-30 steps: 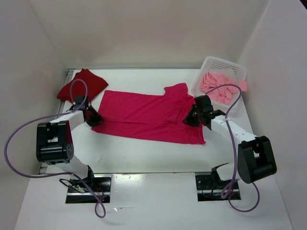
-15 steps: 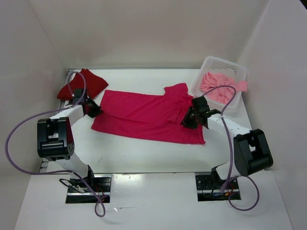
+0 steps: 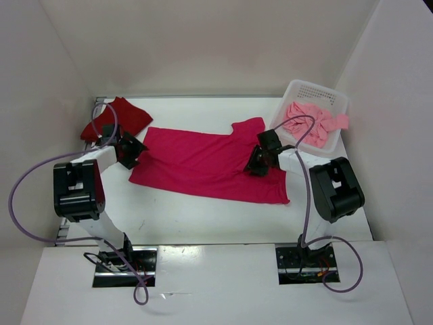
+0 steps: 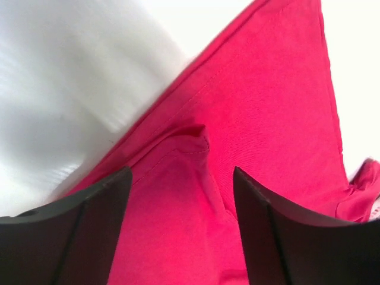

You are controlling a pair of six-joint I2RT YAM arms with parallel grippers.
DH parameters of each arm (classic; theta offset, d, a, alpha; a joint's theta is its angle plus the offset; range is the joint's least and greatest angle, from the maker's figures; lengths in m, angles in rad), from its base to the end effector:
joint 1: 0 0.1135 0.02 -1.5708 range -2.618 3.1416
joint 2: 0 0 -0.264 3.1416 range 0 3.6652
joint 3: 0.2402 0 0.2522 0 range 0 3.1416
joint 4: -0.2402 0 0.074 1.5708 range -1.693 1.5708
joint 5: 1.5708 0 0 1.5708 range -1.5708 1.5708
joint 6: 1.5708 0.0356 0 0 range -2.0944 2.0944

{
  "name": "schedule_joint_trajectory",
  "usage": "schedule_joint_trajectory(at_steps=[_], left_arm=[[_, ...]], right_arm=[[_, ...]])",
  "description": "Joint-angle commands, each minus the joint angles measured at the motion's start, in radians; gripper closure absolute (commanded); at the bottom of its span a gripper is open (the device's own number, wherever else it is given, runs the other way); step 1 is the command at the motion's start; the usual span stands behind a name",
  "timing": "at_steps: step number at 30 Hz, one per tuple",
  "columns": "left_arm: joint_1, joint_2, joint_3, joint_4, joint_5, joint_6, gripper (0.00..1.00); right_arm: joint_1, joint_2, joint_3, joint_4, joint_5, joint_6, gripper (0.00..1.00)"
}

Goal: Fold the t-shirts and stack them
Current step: Fold the flattened tshirt in 1/3 of the way

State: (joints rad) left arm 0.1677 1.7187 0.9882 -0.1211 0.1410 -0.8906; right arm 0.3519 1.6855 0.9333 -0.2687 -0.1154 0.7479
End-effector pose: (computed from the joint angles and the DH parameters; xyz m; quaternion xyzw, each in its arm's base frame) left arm 0.3492 0.0540 0.1737 -0.4499 0.8185 -0.1858 0.3050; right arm 0.3058 0.1166 0.1590 0.1737 0.9451 0.1890 0.2021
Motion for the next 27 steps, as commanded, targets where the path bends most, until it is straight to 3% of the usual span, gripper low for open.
schedule_joint_trajectory(at_steps=[1, 7, 12, 20, 21, 25, 27], left_arm=[[0.026, -0.072, 0.000, 0.017, -0.030, 0.005, 0.23], [0.026, -0.221, -0.124, -0.003, -0.021, 0.044, 0.23], [0.026, -0.246, -0.209, -0.023, -0.030, 0.093, 0.24], [0.026, -0.189, -0.200, -0.045, -0.060, 0.130, 0.29], [0.026, -0.189, -0.200, -0.045, -0.072, 0.130, 0.29], [0.026, -0.180, -0.209, -0.045, -0.072, 0.130, 0.29], [0.026, -0.180, -0.209, -0.055, -0.081, 0.130, 0.29]], right_arm=[[0.012, 0.038, 0.068, 0.056, 0.017, 0.008, 0.58], [0.012, 0.071, 0.088, 0.065, 0.026, 0.008, 0.58], [0.012, 0.082, 0.130, 0.065, 0.036, 0.008, 0.92], [0.021, 0.138, 0.275, 0.014, 0.059, -0.012, 0.97], [0.021, 0.151, 0.292, 0.014, 0.059, -0.012, 0.94], [0.041, 0.232, 0.393, -0.018, 0.050, -0.030, 0.63], [0.050, 0.232, 0.404, -0.018, 0.039, -0.030, 0.58]])
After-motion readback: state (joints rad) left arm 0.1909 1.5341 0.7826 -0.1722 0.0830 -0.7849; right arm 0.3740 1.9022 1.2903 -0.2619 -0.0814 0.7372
